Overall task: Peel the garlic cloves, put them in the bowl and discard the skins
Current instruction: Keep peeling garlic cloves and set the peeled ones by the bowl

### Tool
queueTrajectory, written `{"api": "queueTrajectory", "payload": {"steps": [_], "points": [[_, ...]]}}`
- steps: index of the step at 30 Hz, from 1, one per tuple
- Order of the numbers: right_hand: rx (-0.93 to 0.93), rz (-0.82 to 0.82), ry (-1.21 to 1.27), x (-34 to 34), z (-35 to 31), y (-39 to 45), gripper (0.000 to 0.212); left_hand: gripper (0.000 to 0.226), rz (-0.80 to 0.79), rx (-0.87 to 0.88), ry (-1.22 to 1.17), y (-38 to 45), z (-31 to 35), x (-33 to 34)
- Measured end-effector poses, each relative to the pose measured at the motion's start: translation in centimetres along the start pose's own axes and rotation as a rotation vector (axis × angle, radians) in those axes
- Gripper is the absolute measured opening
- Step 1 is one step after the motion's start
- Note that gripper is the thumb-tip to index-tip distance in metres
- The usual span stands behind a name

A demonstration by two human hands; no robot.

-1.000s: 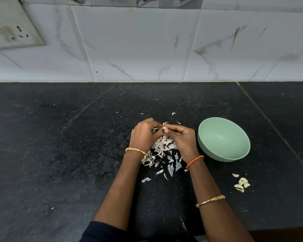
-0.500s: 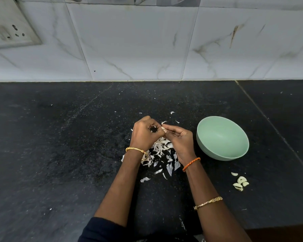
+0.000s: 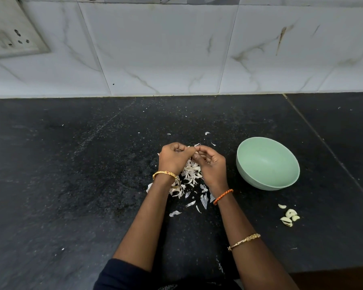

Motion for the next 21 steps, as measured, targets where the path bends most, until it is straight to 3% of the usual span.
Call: {"api": "queueTrajectory", "payload": {"steps": [6,12,17,21], "points": [[0.034,0.021,0.2,0.4,0.2,-0.2,0.025,0.035,-0.034,-0.207,-0.215,0.0,0.4,0.3],[0.07,0.009,0.394,0.7,-0.4,-0.1,0.018,0.019,-0.085,-0.352,-0.247,-0.6,0.0,0.2],[0.092,0.0,0.555,-0.3,-0.8,0.1,0.014,0.024,-0.009,-0.375,-0.231,-0.9,-0.3,-0.5],[0.113,-0.008,0.612,-0.9,-0.8,0.1,0.013,0.028,0.087,-0.253,-0.037,-0.5,-0.1,-1.3]]}}
Point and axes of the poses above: each hand's wrist, its own y-axis towards the middle knuckle, its own x-axis out of the palm, z = x × y, the point moved 3 cm from there along y, towards the middle knuckle, and after that the axes turned 14 degrees about -z, right-handed, at the moved point
